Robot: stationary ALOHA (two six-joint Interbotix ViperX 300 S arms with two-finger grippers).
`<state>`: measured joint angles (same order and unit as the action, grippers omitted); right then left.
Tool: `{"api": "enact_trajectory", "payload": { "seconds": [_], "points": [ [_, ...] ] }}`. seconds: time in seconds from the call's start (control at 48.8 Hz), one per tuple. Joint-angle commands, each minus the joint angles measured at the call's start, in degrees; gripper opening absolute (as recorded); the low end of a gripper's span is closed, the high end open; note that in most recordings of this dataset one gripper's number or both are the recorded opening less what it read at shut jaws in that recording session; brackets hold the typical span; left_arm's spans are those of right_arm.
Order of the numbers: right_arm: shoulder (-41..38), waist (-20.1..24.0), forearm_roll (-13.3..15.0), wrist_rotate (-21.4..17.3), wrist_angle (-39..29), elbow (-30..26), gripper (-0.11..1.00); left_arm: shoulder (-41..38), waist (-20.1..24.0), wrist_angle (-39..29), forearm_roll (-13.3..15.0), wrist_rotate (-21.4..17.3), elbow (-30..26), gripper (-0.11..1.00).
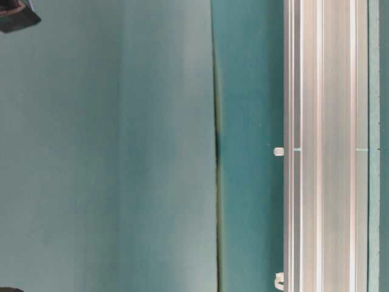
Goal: Lift the large metal rail with both hands.
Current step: 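Move both grippers down over the two ends of the silver rail, then close both grippers on the silver rail near each end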
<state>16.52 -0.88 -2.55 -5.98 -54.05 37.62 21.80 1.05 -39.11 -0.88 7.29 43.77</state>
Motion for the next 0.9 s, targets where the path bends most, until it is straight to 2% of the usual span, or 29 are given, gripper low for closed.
{"api": "enact_trajectory", "payload": {
  "seconds": [0.0, 0.226, 0.328, 0.39, 0.451, 0.574, 0.636, 0.677, 0.738, 0.882],
  "points": [
    [-0.7, 0.4, 0.1, 0.8, 1.5, -0.5, 0.00, 0.2, -0.1, -0.1, -0.2, 0.7, -1.1, -0.01],
    [-1.0, 0.4, 0.0, 0.5, 5.5, 0.4, 0.02, -1.4, -0.5, -4.8, -0.2, 0.6, -2.3, 0.02],
    [-1.5, 0.5, -0.4, 0.6, 6.0, 1.1, 0.06, -1.3, -0.9, -5.2, -0.2, 0.3, -2.1, 0.11],
    [-1.6, 0.8, -0.9, 0.9, 6.3, 1.1, 0.13, -1.4, -1.1, -5.3, -0.2, 0.2, -2.1, 0.23],
    [-1.7, 0.7, -0.8, 0.6, 6.9, 1.4, 0.24, -1.4, -1.1, -5.1, -0.2, 0.3, -2.0, 0.39],
    [-2.1, 0.8, -0.4, 0.2, 9.8, 2.6, 0.59, -1.7, -1.2, -4.0, -0.3, 0.5, -1.6, 0.76],
    [-2.6, 0.8, 0.1, 0.0, 11.3, 3.2, 0.78, -1.8, -1.3, -2.3, -0.3, 0.2, -1.6, 0.90],
    [-3.1, 1.0, 0.7, 0.0, 12.0, 3.3, 0.87, -1.9, -1.3, -1.1, -0.4, 0.0, -1.5, 0.93],
    [-3.7, 1.1, 1.6, 0.1, 12.0, 3.3, 0.95, -2.4, -1.4, 0.1, -0.6, -0.4, -1.2, 0.90],
    [-4.9, 1.1, 1.8, 0.5, 12.4, 3.3, 0.96, -4.7, -1.6, 0.7, -0.6, -1.0, -1.0, 0.90]
  ]
}}
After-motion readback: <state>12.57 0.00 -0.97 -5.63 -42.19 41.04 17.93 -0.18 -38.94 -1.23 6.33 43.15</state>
